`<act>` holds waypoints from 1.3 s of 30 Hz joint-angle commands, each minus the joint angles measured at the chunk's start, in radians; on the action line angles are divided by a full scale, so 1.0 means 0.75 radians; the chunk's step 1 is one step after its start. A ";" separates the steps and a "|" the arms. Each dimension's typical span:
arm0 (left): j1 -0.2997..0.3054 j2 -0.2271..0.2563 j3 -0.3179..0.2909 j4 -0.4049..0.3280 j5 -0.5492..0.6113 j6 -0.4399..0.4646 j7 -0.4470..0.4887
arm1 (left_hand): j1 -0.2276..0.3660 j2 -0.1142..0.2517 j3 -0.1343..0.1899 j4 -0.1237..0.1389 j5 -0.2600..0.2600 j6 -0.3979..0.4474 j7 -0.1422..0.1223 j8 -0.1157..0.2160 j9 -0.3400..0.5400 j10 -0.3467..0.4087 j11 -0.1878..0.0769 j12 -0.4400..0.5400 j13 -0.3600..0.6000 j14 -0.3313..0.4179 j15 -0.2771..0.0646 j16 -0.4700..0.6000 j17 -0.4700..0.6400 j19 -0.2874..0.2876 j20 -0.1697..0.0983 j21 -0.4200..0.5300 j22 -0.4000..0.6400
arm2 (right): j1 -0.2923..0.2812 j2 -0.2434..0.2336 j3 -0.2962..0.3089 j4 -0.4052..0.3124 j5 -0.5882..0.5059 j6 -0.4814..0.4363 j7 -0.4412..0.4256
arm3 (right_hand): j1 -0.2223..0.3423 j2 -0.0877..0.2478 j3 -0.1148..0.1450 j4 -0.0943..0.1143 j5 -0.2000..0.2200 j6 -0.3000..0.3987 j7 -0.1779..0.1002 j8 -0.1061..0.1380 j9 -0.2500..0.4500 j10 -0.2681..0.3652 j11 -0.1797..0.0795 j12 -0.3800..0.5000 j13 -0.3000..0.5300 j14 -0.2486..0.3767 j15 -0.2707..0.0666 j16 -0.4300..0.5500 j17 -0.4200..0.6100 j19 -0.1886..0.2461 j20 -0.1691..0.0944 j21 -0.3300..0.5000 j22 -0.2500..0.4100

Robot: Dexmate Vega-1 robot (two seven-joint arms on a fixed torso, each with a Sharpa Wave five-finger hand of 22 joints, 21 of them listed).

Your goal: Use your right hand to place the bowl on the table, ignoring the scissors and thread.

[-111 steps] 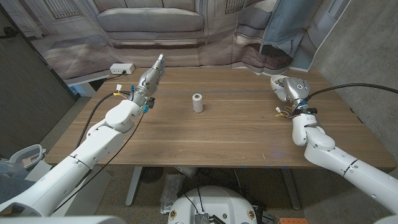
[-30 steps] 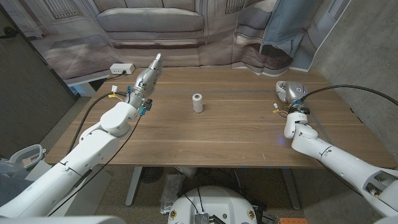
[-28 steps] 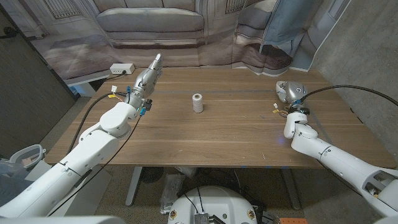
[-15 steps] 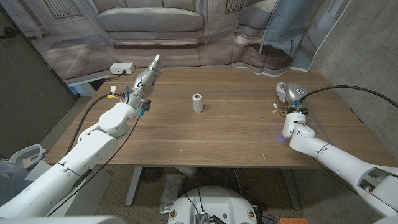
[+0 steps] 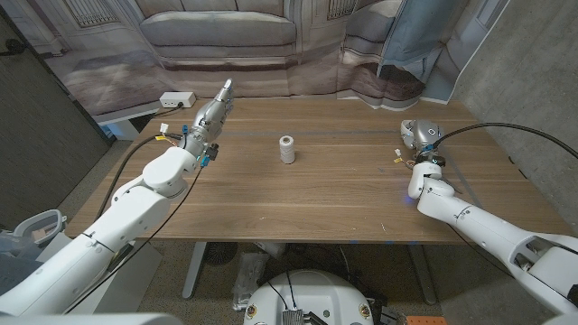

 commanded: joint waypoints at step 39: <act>-0.061 -0.022 0.027 0.086 0.000 -0.042 -0.035 | 0.022 0.013 -0.015 -0.001 0.005 -0.014 0.020 -0.002 0.005 -0.034 0.016 -0.001 0.002 -0.062 -0.004 0.002 0.006 -0.048 -0.082 -0.003 0.002 | 0.047 0.030 -0.068 0.070 0.069 0.003 0.050 | 0.147 0.151 0.007 0.007 0.002 0.098 -0.075 0.017 0.005 0.019 0.000 -0.007 0.003 -0.002 -0.010 -0.026 0.000 -0.030 -0.162 0.019 -0.028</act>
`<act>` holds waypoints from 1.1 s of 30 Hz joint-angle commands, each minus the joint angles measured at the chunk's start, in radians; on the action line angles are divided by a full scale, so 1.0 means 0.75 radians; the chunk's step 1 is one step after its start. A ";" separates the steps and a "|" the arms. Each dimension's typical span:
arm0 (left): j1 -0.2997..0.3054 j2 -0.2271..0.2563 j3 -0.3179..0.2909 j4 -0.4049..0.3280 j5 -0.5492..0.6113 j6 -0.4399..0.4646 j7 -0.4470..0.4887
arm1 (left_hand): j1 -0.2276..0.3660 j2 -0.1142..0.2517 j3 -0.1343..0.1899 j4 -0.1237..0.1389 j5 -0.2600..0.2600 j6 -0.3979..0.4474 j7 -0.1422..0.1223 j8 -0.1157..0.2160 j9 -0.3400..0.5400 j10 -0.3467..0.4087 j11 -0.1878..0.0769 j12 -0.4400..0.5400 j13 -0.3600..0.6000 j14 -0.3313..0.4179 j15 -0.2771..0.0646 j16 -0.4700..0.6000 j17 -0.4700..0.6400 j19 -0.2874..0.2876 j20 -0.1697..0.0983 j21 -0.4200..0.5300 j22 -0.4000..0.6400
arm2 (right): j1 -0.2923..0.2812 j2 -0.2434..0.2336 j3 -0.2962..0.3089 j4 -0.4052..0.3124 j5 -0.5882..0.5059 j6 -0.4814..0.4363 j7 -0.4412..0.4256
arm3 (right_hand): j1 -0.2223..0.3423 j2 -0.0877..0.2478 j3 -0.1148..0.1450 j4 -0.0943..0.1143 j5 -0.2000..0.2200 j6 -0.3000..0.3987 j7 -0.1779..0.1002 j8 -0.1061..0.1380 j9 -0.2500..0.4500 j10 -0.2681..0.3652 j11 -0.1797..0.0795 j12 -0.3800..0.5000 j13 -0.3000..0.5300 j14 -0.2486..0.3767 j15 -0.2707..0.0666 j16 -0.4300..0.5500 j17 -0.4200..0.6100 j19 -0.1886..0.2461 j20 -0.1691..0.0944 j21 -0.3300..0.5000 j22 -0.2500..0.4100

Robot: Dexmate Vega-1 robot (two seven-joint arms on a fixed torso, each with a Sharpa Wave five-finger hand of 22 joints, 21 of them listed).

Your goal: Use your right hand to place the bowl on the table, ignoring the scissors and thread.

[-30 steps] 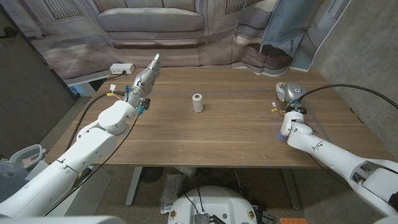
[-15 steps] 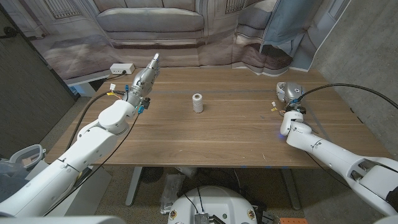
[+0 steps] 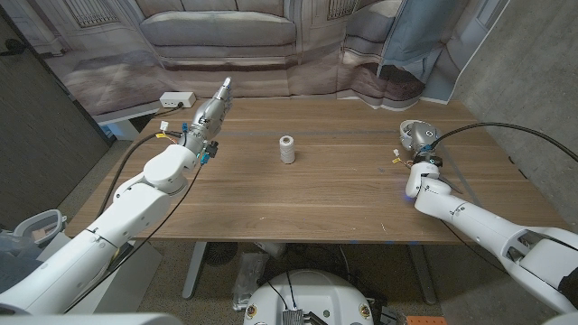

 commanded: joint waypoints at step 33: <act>-0.027 -0.025 0.028 0.084 -0.011 -0.067 -0.043 | 0.016 0.005 -0.015 0.003 0.005 -0.001 0.003 0.002 0.005 -0.020 -0.002 0.004 0.002 -0.050 -0.007 0.006 0.005 -0.042 -0.066 0.000 0.002 | -0.057 -0.059 0.006 -0.172 0.001 -0.114 0.118 | -0.205 0.041 -0.080 0.117 0.007 -0.260 -0.065 -0.037 0.005 -0.270 -0.011 -0.103 0.026 -0.219 0.012 -0.163 -0.046 -0.141 -0.154 -0.052 -0.193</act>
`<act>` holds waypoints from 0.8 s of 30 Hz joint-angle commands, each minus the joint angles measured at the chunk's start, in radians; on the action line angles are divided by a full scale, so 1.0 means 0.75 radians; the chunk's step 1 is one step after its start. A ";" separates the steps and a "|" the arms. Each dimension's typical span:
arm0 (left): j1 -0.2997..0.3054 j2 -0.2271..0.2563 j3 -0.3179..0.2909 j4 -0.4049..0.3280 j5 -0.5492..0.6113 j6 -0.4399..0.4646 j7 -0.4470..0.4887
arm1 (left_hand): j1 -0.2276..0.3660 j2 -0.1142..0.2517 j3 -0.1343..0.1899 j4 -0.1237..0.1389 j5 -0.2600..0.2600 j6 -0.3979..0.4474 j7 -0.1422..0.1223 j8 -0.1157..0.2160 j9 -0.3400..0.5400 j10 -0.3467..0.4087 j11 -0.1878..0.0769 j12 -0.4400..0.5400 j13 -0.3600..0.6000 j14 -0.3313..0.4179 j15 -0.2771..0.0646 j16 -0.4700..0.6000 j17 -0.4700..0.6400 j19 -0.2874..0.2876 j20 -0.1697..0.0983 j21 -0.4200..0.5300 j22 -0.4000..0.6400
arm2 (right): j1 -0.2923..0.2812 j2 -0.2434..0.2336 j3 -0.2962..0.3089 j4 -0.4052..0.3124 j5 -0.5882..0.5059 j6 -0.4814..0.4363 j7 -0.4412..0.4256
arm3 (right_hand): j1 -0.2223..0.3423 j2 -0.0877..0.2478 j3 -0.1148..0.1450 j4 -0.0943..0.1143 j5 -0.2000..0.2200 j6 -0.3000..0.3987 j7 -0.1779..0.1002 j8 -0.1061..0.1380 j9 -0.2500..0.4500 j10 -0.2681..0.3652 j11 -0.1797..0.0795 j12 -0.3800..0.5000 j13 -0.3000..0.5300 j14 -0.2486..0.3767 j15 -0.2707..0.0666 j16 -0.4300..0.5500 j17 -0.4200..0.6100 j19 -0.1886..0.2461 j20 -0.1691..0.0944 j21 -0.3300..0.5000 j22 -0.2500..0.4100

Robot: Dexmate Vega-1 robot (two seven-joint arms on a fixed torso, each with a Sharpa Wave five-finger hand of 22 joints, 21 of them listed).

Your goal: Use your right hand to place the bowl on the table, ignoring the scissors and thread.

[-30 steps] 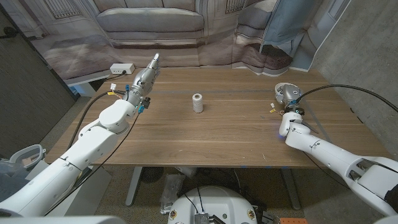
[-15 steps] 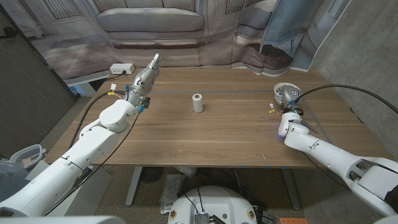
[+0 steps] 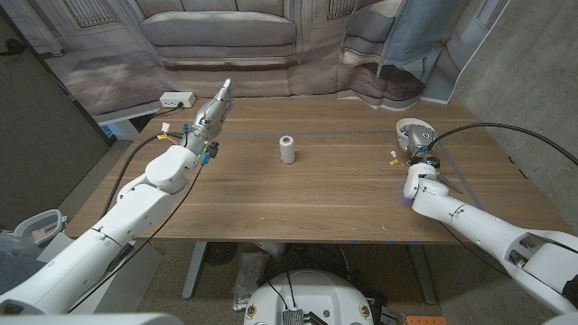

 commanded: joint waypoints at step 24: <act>-0.015 -0.009 0.017 0.044 -0.012 -0.034 -0.033 | 0.016 0.002 -0.013 -0.003 0.005 0.002 0.000 0.002 0.005 -0.016 -0.003 0.004 0.002 -0.046 -0.007 0.005 0.005 -0.041 -0.054 0.001 0.005 | -0.067 -0.090 0.024 -0.265 -0.016 -0.230 0.211 | -0.229 -0.131 -0.092 0.066 0.070 -0.325 0.026 -0.001 -0.014 -0.332 0.065 -0.029 0.009 -0.380 0.048 -0.124 -0.066 -0.191 -0.089 -0.091 -0.058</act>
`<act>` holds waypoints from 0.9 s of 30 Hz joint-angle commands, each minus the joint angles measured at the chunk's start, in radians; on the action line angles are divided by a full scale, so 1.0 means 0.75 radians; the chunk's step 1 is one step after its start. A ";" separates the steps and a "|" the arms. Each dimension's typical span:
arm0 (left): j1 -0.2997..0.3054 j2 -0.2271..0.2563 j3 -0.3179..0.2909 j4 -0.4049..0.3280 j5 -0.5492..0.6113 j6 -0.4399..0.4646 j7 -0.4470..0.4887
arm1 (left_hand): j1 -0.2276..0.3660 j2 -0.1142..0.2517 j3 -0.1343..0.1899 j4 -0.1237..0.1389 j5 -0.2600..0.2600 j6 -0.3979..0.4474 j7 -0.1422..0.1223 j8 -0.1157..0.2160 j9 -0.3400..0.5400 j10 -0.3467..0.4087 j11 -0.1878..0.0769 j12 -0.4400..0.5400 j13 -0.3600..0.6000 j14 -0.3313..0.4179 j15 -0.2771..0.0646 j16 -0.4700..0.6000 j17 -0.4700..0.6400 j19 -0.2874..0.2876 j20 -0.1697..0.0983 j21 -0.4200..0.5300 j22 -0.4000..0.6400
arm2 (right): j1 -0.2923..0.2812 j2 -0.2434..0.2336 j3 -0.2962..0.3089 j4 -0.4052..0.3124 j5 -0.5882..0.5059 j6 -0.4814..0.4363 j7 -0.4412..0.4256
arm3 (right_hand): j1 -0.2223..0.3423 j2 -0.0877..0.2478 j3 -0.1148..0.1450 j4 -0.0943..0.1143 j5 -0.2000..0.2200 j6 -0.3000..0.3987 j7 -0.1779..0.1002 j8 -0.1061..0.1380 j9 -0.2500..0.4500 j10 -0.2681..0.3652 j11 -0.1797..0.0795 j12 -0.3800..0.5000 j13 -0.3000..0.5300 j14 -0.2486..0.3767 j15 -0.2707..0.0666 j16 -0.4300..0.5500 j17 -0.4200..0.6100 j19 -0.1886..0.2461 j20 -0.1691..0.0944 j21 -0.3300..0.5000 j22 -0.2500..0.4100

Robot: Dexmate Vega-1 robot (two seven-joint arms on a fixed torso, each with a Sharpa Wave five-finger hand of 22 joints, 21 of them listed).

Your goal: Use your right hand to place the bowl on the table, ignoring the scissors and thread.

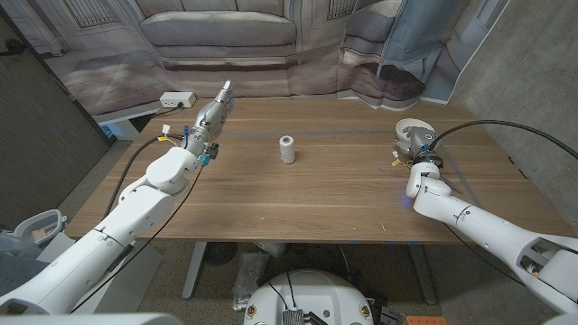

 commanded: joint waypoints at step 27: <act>-0.052 -0.011 0.038 0.042 -0.010 0.011 -0.032 | 0.017 0.003 -0.012 0.003 0.005 -0.001 -0.002 0.001 0.005 -0.018 -0.006 0.003 0.002 -0.050 -0.006 0.003 0.005 -0.049 -0.050 -0.002 0.002 | -0.081 -0.090 0.084 -0.221 0.002 -0.007 0.059 | -0.099 -0.016 -0.044 0.035 0.058 -0.090 0.028 0.019 0.002 -0.172 0.076 -0.006 -0.010 -0.322 0.019 -0.010 -0.102 -0.169 -0.062 -0.108 -0.018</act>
